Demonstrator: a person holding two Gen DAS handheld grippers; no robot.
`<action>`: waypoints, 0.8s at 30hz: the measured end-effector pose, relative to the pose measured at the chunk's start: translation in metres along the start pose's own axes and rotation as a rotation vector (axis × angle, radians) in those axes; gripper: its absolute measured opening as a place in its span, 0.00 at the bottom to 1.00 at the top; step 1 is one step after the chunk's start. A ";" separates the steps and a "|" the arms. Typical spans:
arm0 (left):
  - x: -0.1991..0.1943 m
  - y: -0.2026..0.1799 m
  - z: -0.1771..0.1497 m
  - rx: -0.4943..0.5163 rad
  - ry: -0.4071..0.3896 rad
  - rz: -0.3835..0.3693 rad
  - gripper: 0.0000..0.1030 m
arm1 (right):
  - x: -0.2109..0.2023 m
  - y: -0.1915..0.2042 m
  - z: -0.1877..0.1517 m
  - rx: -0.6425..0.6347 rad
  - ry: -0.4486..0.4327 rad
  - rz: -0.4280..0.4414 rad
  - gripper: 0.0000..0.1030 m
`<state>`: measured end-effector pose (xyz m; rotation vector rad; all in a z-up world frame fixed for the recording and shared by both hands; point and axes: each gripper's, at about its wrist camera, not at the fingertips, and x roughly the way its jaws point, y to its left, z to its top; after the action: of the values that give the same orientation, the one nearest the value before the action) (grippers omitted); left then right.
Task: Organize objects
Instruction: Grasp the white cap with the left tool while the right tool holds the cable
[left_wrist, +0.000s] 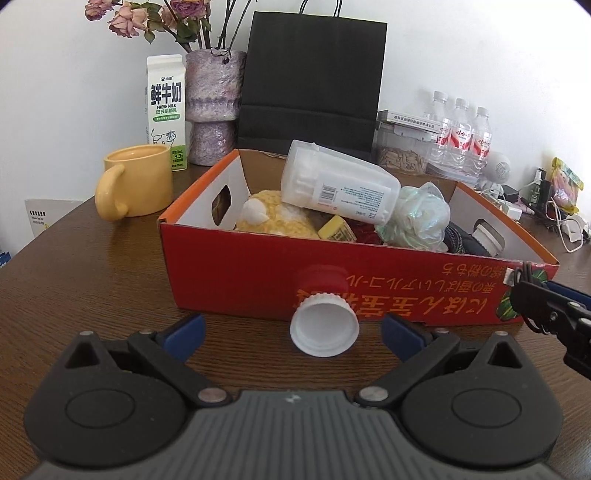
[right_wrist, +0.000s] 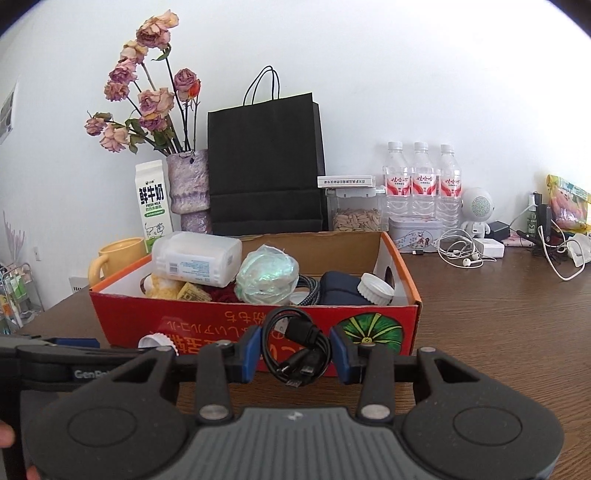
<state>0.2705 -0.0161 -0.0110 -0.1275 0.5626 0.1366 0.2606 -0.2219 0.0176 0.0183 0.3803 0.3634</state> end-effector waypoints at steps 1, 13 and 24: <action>0.002 -0.002 0.001 -0.006 0.002 0.001 1.00 | -0.001 -0.001 0.000 0.002 -0.002 0.002 0.38; -0.017 -0.012 -0.002 -0.007 -0.060 -0.059 0.40 | -0.008 0.001 0.000 -0.006 -0.023 0.025 0.38; -0.059 0.005 0.025 -0.042 -0.243 -0.069 0.40 | -0.017 -0.003 0.003 0.010 -0.137 0.035 0.38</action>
<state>0.2333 -0.0124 0.0412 -0.1679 0.3124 0.0952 0.2480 -0.2308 0.0265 0.0592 0.2468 0.3922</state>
